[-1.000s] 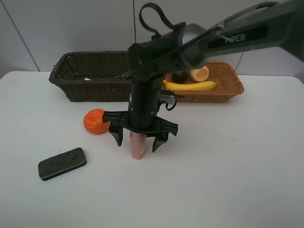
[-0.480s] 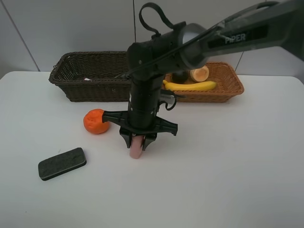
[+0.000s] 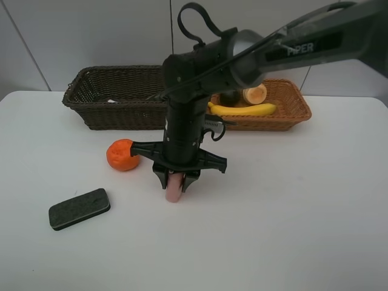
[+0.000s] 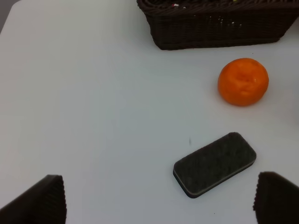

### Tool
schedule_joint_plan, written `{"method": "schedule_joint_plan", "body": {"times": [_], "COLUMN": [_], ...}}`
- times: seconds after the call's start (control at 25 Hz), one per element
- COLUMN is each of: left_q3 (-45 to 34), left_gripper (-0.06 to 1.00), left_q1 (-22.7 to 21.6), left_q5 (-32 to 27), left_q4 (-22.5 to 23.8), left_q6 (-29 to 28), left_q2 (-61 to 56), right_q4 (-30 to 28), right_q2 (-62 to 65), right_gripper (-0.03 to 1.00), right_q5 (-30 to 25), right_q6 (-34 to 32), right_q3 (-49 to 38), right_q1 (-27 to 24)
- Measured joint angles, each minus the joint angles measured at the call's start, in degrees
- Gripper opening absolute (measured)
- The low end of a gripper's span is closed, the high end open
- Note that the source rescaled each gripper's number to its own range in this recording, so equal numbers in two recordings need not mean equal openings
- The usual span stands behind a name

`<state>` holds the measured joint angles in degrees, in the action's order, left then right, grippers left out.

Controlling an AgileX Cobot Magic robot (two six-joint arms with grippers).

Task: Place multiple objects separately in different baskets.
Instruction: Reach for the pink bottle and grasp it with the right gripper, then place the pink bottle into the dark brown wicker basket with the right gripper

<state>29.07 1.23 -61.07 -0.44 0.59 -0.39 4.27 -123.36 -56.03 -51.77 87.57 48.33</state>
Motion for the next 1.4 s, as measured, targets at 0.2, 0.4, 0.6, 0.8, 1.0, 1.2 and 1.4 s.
{"method": "schedule_joint_plan", "body": {"times": [0.2,0.4,0.6,0.8,1.0,1.2,1.4], "left_q3": [0.0,0.0,0.0,0.0,0.0,0.0,0.0], "left_gripper": [1.0,1.0,1.0,1.0,1.0,1.0,1.0], "left_q1": [0.0,0.0,0.0,0.0,0.0,0.0,0.0], "left_q5": [0.0,0.0,0.0,0.0,0.0,0.0,0.0], "left_q4": [0.0,0.0,0.0,0.0,0.0,0.0,0.0], "left_q6": [0.0,0.0,0.0,0.0,0.0,0.0,0.0], "left_q2": [0.0,0.0,0.0,0.0,0.0,0.0,0.0], "right_q4": [-0.53,-4.68,-12.77,-21.45,-22.57,-22.61,-22.85], "right_q2": [2.54,10.47,19.11,23.39,22.09,17.22,9.82], "right_gripper": [0.28,0.28,0.28,0.28,0.28,0.28,0.28], "right_q5": [-2.26,-4.59,-2.37,7.56,23.07,37.5,49.35], "right_q6": [1.0,1.92,2.29,8.01,18.37,25.69,27.72], "right_q3": [0.0,0.0,-0.02,-0.02,-0.02,-0.02,-0.02], "right_q1": [0.0,0.0,0.0,-0.91,-3.84,-6.65,-8.5]}}
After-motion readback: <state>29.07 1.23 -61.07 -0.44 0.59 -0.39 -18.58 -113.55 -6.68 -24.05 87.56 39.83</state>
